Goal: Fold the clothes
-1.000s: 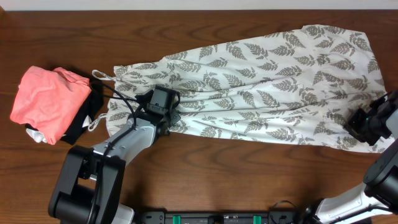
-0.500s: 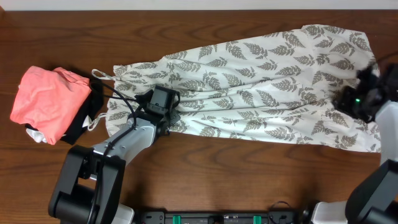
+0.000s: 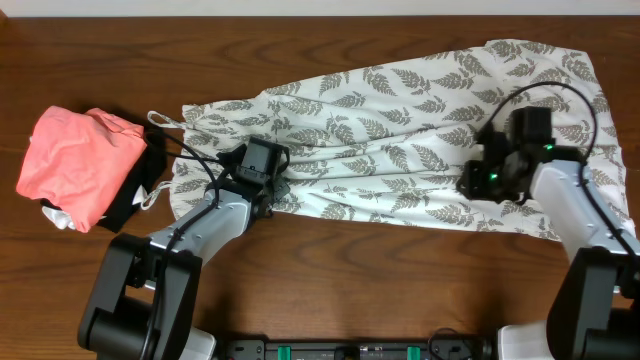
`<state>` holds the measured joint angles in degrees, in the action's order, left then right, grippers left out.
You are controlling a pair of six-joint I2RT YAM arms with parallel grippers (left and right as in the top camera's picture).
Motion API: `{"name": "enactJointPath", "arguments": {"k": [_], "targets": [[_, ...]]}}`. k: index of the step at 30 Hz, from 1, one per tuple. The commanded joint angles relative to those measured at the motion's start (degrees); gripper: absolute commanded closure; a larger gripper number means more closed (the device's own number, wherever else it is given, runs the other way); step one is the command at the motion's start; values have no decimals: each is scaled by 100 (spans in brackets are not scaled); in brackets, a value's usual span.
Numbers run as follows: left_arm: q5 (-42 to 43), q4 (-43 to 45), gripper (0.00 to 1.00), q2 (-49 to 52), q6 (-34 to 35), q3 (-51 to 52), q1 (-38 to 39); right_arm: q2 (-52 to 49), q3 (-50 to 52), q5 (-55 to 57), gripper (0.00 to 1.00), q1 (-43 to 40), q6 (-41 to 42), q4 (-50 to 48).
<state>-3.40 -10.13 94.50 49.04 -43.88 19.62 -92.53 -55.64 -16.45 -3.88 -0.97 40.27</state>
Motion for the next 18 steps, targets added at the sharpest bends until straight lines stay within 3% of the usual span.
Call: {"name": "enactJointPath", "arguments": {"k": [1,8,18], "targets": [[-157,-136,91,240,-101,68,-24,-39,234,13,77,210,-103,-260],[-39,-133,90,240,-101,68,-24,-39,693,15,76,435,-79,-1228],[-26,-133,90,240,-101,68,-24,-39,861,142,76,439,76,-1670]]}}
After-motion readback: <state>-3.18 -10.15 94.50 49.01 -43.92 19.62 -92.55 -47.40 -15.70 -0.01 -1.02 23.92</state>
